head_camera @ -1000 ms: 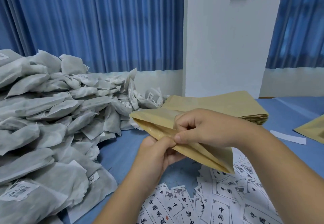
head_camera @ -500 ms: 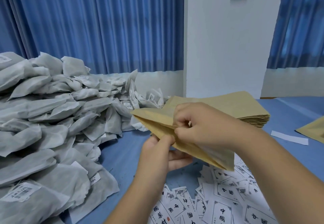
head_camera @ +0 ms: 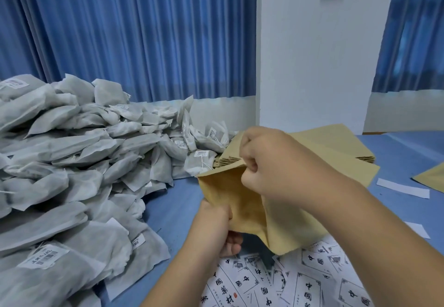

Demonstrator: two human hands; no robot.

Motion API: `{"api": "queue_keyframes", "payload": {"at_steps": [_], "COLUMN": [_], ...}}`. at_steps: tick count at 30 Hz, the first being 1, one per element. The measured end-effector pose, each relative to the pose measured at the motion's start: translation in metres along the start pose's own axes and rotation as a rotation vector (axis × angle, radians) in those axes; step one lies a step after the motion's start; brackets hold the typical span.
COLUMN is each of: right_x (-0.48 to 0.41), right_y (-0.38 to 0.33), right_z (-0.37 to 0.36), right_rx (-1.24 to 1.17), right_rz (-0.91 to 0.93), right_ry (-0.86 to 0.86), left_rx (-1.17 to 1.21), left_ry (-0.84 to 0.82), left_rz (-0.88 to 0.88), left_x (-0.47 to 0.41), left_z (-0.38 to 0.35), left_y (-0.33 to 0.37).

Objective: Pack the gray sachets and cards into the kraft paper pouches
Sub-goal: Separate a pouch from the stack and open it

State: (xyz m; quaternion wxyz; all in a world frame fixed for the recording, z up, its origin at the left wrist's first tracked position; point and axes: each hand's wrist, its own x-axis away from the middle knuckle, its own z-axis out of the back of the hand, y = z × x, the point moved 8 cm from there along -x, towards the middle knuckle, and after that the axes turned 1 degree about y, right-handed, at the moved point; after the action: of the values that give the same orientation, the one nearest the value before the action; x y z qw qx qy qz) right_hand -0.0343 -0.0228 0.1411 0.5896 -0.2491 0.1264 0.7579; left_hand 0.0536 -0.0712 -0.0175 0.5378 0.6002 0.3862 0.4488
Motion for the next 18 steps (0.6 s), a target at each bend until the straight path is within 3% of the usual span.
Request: {"api": "queue_keyframes", "payload": {"at_steps": [3, 9, 14, 18], "right_x": [0.002, -0.002, 0.001, 0.002], "right_y": [-0.005, -0.006, 0.016, 0.013], "right_z": [-0.001, -0.012, 0.009, 0.019], "right_rx": [-0.020, -0.055, -0.237, -0.429], "right_rz": [0.011, -0.011, -0.143, -0.183], "right_ry": [0.002, -0.016, 0.118, 0.201], "left_rx": [0.100, 0.013, 0.260, 0.545], "left_ry": [0.021, -0.054, 0.009, -0.135], "left_rz": [0.071, -0.086, -0.074, -0.004], "left_x": [-0.004, -0.005, -0.006, -0.001], "left_z": [0.001, -0.013, 0.008, 0.011], "left_y": [0.003, 0.024, 0.029, 0.038]}}
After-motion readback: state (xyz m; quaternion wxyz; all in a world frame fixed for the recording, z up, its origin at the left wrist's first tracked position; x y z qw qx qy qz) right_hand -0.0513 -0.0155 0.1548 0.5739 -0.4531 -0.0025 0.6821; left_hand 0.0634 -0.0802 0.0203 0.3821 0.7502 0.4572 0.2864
